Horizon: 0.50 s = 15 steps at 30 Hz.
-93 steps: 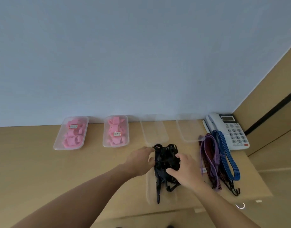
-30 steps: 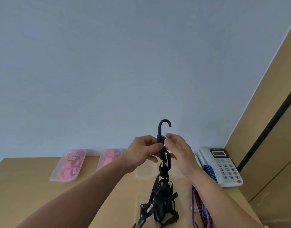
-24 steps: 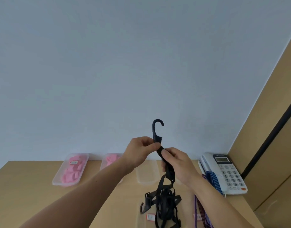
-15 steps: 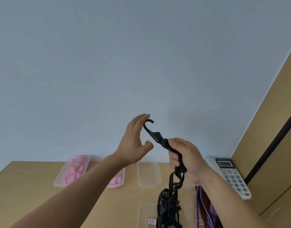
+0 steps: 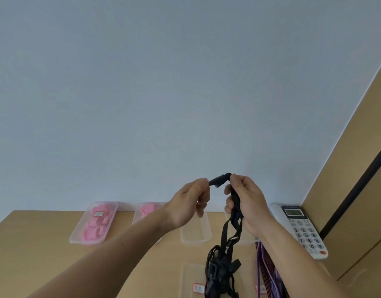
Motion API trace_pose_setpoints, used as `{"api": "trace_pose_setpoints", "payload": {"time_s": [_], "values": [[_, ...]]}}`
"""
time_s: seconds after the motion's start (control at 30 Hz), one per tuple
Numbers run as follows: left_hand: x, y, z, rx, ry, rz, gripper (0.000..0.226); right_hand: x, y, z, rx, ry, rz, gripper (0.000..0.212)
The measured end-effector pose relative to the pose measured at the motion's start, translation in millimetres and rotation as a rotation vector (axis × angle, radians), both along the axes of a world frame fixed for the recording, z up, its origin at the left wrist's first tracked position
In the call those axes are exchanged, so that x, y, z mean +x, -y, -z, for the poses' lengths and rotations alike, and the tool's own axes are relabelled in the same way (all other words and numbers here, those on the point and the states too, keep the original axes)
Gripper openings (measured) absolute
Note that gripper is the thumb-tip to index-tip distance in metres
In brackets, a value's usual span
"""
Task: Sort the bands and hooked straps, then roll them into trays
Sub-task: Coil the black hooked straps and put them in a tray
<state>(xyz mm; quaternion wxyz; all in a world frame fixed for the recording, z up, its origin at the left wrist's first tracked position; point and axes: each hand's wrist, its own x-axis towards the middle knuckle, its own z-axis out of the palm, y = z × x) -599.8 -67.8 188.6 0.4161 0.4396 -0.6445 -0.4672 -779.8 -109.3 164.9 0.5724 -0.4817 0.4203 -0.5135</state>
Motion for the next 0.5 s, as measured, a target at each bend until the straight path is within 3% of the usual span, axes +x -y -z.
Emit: {"api": "trace_pose_setpoints", "payload": {"time_s": [0.17,0.33,0.5], "values": [[0,2,9,-0.035,0.119,-0.007,0.025,16,-11,-3,0.028,-0.149,0.061,0.042],[-4,7,22,-0.396,0.512,-0.111,0.018,30,-19,-8,0.073,-0.139,0.086,0.048],[-1,18,19,-0.64,0.848,-0.286,0.016,40,-27,3,-0.086,-0.399,0.037,0.044]]}}
